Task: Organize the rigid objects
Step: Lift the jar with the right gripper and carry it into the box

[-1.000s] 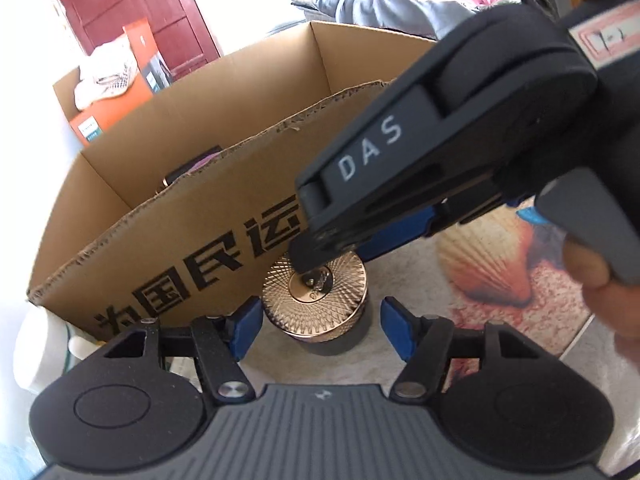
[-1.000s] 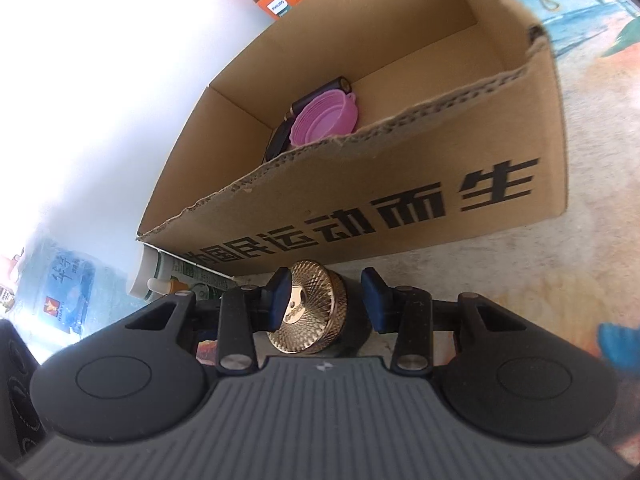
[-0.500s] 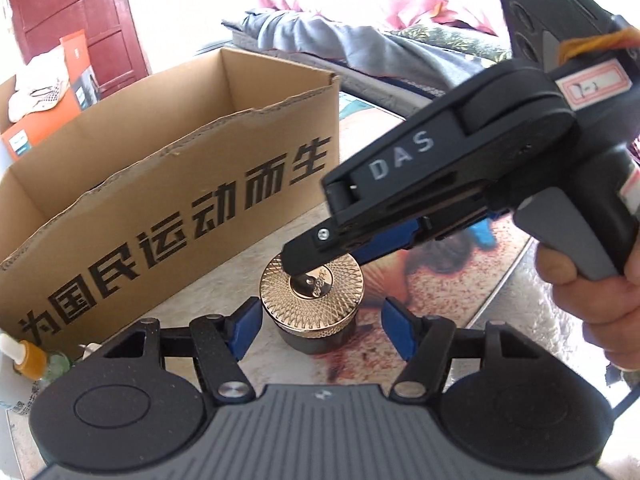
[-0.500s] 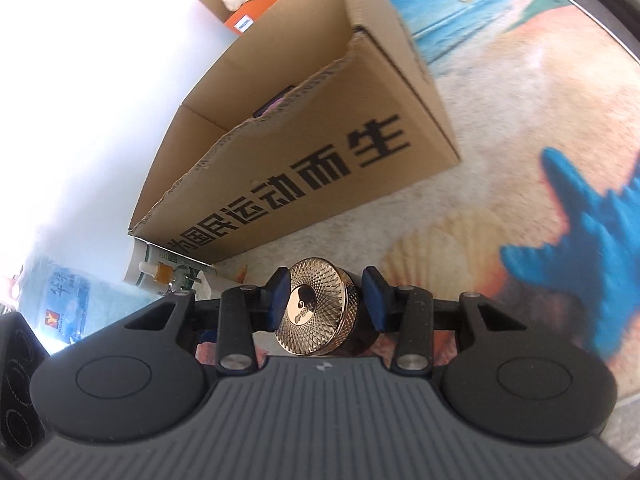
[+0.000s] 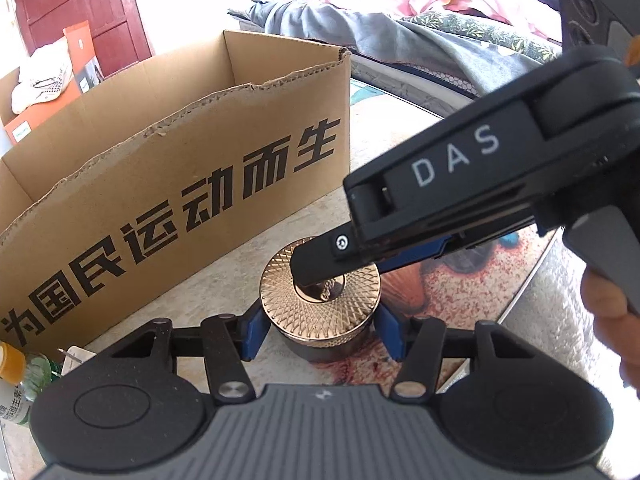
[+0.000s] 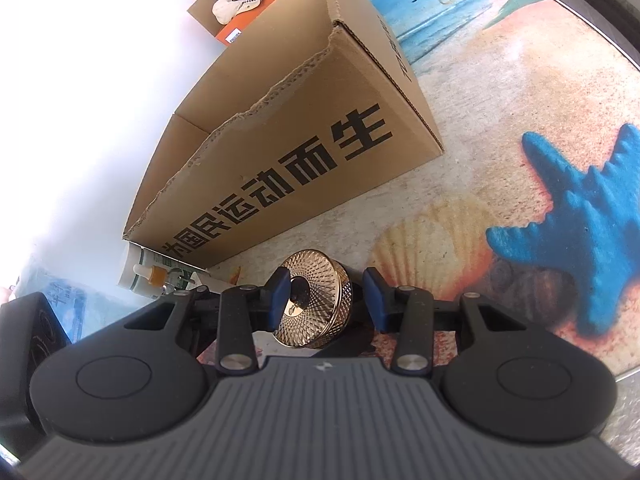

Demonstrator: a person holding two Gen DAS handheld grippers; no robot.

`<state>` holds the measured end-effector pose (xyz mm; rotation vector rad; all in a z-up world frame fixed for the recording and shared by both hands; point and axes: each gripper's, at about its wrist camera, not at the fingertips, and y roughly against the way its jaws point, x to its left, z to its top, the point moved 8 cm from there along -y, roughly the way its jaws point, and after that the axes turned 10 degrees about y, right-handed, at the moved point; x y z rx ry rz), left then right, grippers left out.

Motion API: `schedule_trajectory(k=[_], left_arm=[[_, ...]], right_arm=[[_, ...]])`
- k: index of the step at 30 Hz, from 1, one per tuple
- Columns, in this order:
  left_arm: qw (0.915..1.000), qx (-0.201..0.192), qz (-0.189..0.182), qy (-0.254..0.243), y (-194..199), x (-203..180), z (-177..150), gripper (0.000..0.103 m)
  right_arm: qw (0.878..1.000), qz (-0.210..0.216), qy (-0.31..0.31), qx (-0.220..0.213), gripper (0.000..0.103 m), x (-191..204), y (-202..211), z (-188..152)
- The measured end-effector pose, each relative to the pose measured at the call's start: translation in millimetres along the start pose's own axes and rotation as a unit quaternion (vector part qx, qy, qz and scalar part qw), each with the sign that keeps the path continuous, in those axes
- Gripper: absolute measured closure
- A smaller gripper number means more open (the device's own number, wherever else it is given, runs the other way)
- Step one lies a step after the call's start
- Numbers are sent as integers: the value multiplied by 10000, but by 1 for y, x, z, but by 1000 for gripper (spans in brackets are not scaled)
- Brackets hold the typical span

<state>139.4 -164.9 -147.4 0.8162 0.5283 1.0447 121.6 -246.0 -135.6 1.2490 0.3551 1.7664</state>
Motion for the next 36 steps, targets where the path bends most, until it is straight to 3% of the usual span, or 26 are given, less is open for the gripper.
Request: schedule_trajectory(k=[18,36], left_arm=[[9993,118,62,361,3,7,15,46],[9985,-261,181,441,44,5,18,46]], right_arm=[[10000,-33,14,-11,64,6,1,-1],[9991,-20,339,-255,64,38,24,4]])
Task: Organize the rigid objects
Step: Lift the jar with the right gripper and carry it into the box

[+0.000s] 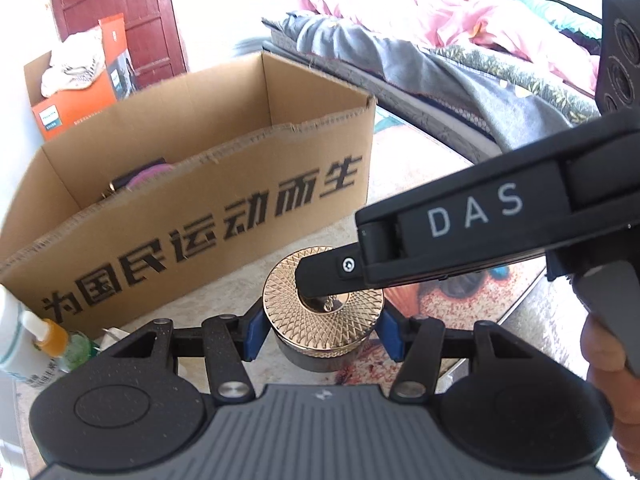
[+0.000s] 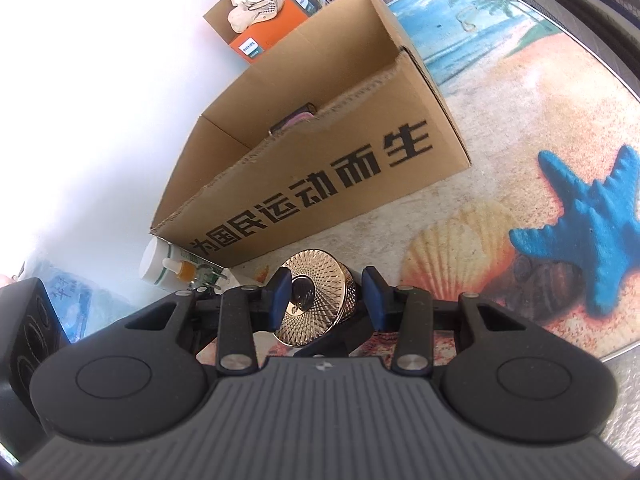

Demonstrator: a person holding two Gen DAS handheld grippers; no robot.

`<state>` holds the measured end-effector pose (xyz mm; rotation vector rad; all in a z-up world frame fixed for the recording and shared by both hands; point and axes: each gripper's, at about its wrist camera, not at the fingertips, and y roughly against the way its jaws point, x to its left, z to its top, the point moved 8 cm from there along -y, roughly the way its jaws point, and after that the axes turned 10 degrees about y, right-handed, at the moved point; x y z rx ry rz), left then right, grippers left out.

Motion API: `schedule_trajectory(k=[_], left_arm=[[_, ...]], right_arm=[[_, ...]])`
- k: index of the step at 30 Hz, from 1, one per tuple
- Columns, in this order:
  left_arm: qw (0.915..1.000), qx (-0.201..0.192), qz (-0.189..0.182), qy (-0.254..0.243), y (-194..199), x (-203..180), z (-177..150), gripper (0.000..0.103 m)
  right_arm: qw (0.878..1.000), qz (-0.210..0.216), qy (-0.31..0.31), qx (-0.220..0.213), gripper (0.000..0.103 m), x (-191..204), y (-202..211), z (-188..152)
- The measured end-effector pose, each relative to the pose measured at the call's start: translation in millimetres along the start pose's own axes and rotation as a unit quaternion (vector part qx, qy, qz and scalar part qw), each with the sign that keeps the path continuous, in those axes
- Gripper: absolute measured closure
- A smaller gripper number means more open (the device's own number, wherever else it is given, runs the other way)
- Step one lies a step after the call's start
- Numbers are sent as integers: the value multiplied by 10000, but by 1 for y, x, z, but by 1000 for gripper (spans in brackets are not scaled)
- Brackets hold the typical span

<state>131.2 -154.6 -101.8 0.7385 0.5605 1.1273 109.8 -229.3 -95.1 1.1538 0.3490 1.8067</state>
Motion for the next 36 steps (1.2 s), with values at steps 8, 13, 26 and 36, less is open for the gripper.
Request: schedule_trajectory(k=[8,13,26,36], left_arm=[[9986,-484,194,58,39,6,26,46],[9968,-722,318,152,55,14,55,46],[9950,-194,273,943,4,61,144,46],[9846,582,354,1609,-78,102,178,46]], right_arm=[[9986,104,412,-321,64,36,19,31],[9968,206,619,-465,64,56,22,65],[9975,213,677,28,64,48,-46,176],[9942,6,740,777,64,10,-133,228]])
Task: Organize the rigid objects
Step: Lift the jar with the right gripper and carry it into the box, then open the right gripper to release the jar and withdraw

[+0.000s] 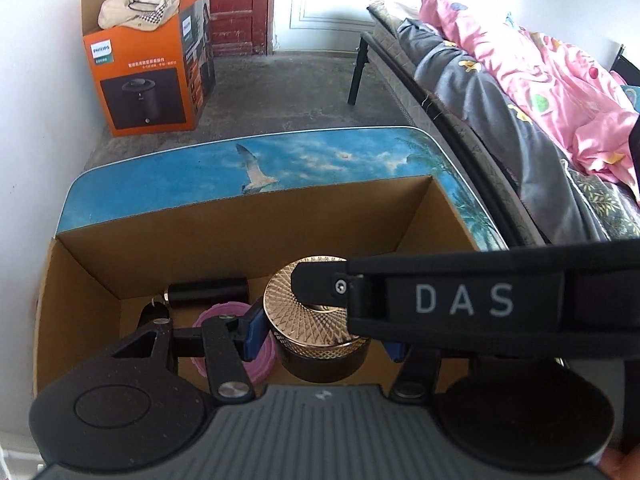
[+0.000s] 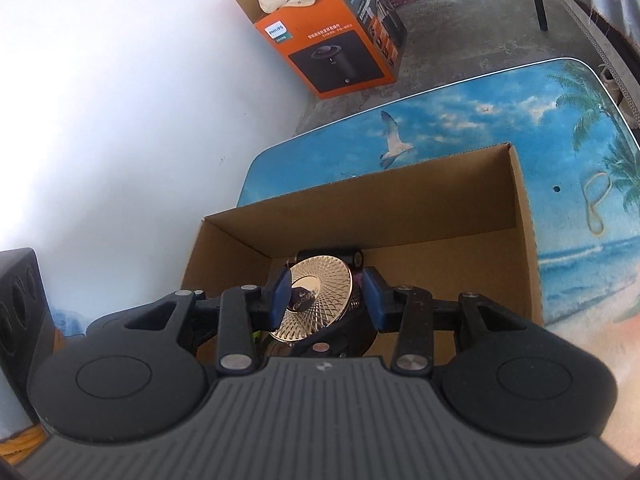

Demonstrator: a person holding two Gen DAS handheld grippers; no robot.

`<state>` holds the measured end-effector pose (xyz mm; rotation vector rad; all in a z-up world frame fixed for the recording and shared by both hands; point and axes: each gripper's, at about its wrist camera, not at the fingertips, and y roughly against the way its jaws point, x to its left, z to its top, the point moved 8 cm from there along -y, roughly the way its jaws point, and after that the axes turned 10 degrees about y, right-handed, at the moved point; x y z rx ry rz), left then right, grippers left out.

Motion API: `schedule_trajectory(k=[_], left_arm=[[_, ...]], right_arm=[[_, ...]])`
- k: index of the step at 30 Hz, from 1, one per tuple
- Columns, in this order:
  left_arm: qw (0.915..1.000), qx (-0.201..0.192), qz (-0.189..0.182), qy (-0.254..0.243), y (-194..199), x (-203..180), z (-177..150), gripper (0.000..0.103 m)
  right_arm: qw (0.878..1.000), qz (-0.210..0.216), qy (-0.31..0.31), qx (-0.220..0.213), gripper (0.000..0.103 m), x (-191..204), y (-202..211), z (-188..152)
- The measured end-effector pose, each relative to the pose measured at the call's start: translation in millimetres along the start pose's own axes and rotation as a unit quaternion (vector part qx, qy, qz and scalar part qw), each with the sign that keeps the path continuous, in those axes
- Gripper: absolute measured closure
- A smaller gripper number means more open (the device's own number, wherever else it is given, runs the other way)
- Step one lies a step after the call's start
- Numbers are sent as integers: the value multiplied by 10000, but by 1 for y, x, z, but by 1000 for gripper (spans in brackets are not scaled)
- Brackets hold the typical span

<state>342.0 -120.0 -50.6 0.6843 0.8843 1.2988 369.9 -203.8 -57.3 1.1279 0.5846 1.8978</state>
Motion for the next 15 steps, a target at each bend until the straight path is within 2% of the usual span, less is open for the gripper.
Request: schedule_trajectory(k=[7,15], left_arm=[[9994,265,13,208,-36,8,10,46],[9984,489,25,277,-61,3,11,46]], right_arm=[[9982,-269,376,373,65,-13,-39,12],[9943,-510,703,614,65,-25,-59,17]])
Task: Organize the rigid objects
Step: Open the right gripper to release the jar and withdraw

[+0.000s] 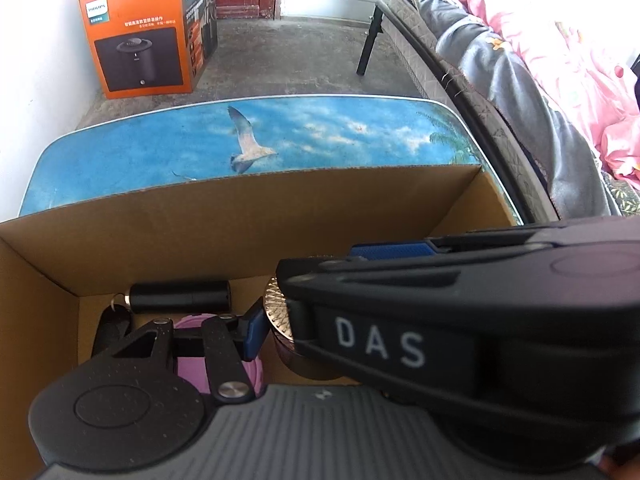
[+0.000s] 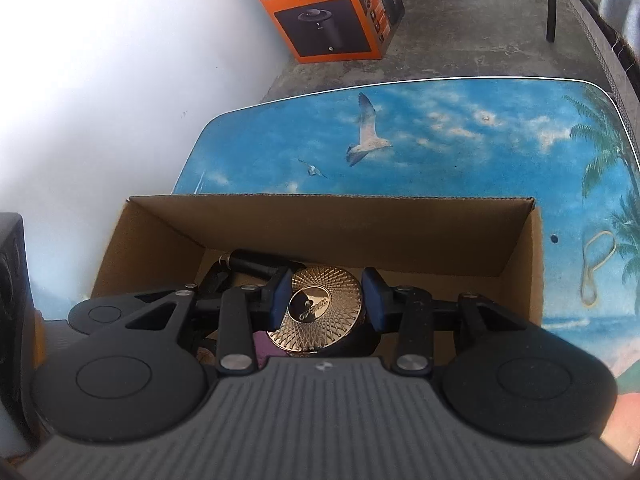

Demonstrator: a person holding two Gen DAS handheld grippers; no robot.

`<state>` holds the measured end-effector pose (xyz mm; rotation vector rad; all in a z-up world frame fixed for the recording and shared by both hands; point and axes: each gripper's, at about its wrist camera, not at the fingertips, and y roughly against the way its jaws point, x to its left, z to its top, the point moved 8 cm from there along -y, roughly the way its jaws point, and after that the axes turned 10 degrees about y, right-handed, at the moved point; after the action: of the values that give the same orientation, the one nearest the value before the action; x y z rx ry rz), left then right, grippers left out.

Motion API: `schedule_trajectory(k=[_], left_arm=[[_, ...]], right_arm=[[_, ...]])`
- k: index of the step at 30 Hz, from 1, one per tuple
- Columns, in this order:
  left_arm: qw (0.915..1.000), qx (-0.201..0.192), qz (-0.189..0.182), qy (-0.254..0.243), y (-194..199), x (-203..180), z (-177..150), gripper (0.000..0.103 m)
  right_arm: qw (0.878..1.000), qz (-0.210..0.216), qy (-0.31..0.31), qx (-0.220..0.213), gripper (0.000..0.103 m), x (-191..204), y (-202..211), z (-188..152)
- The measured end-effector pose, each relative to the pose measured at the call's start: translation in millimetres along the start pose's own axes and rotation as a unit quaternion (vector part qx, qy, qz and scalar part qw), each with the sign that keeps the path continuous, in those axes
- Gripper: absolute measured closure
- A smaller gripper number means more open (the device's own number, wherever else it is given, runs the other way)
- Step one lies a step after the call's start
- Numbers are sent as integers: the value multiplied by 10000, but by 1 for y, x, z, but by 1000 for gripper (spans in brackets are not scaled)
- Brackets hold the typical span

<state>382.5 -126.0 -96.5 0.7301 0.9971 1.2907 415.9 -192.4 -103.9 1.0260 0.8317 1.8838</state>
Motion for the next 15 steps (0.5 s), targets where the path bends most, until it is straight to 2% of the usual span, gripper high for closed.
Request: schedule_trajectory(k=[8,15], left_arm=[[9996,237,5,120,-16,2,-3,44],[9998,138,-83,155,-4,1,-4,42]], right_arm=[[9999,-89,124,13,65,-5,-12,-2],[9997,35,19,-260,64,-3,0,-2]])
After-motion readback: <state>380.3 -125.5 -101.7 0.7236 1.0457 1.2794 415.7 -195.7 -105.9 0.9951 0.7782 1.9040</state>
